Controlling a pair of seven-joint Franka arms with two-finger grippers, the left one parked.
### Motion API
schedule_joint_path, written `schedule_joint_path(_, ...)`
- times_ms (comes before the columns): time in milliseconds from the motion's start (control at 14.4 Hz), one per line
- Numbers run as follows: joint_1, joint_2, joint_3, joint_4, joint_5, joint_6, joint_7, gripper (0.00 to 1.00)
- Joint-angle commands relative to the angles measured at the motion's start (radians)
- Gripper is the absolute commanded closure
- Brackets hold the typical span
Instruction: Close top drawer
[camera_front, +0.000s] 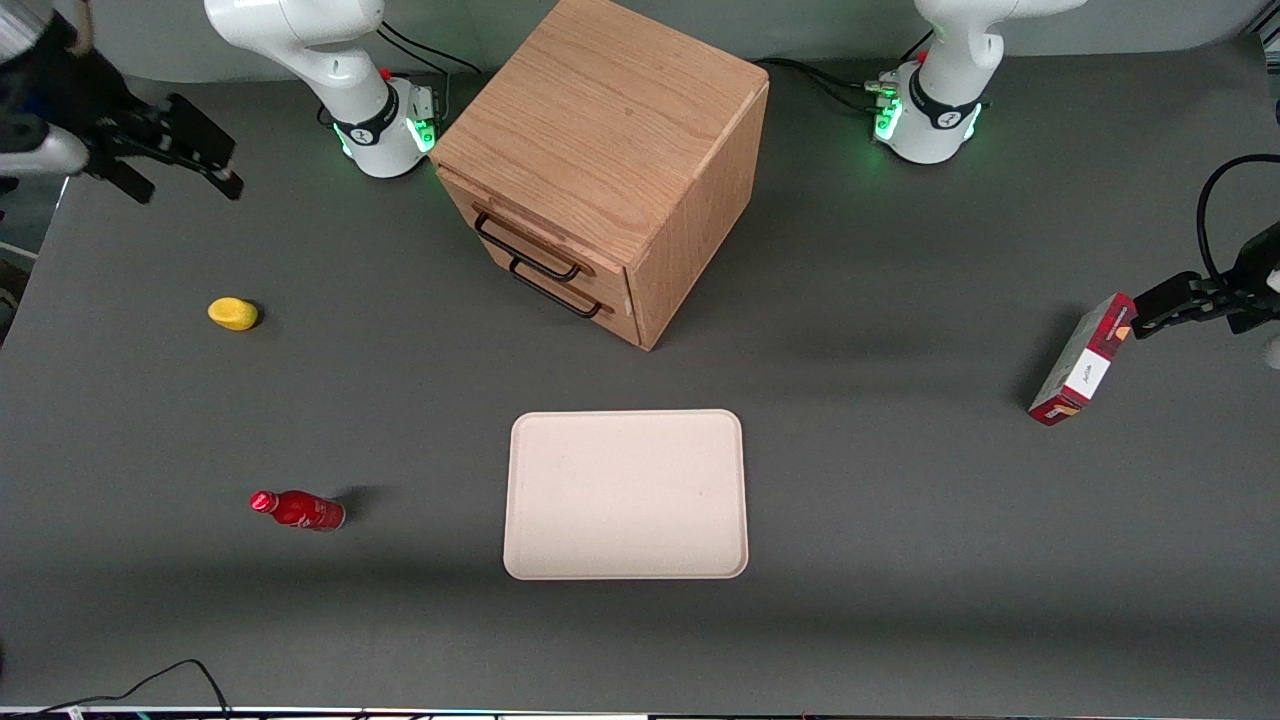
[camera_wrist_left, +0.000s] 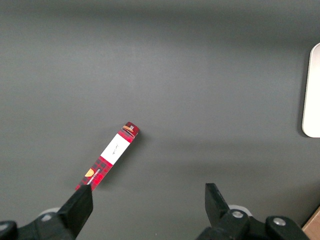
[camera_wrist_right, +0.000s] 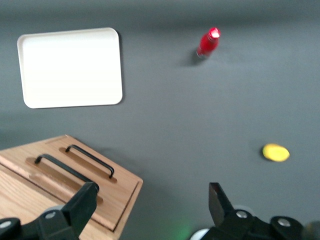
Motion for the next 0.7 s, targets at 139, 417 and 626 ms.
schedule_joint_path(139, 0.011, -0.035, -0.081, -0.121, -0.057, 0.068, 0.047, 0.00)
schedule_joint_path(417, 0.011, -0.013, -0.101, -0.113, -0.093, 0.085, 0.036, 0.00)
schedule_joint_path(626, 0.012, 0.024, -0.101, -0.072, -0.093, 0.079, 0.036, 0.00)
